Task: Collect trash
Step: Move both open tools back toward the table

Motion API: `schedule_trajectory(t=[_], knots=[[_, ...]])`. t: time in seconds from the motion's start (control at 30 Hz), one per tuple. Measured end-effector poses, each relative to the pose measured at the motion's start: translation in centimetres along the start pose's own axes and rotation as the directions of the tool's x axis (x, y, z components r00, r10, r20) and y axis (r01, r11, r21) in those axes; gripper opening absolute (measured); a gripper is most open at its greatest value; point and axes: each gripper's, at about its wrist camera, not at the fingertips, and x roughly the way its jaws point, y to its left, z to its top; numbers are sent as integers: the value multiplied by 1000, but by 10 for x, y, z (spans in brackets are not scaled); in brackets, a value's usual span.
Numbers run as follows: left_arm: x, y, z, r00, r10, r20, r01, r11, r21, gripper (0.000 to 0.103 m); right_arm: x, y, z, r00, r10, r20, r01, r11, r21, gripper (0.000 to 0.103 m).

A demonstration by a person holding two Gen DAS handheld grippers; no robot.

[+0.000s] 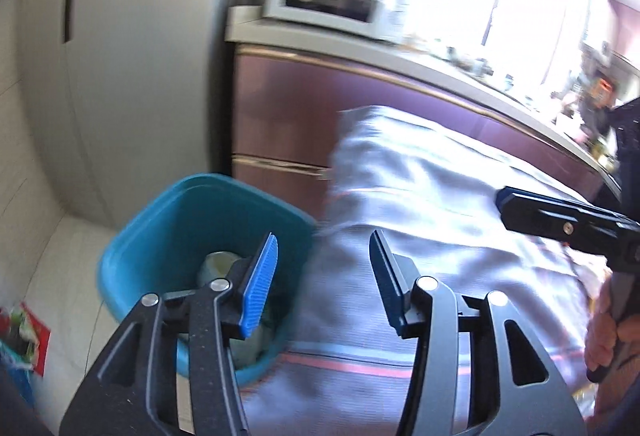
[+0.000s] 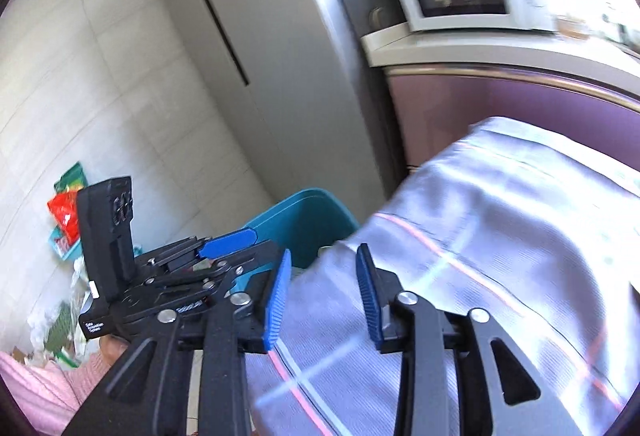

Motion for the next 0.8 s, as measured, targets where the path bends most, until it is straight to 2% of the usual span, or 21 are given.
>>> schedule_trajectory(t=[0.2,0.37,0.6,0.7,0.73,0.8], knots=[[1,-64,-8,991,-132,-31,134,986,95,49,-57,-35,-29,991,-124,59,119,990,75,34],[8,-119,-19,964,-249,-90,261,953,152,49,-110,-70,-63,963,-257,83,239,955,177,35],[22,-204,-35,899,-391,-197,430,874,227,49,-188,-118,-109,880,-464,106,407,848,339,36],[28,-240,-44,875,-420,-240,475,841,258,52,-213,-136,-125,843,-527,104,452,800,395,40],[30,-251,-46,868,-428,-253,488,831,269,52,-221,-142,-131,829,-549,102,467,782,413,44],[36,-268,-48,852,-441,-280,513,810,284,53,-234,-154,-140,807,-582,100,488,753,442,44]])
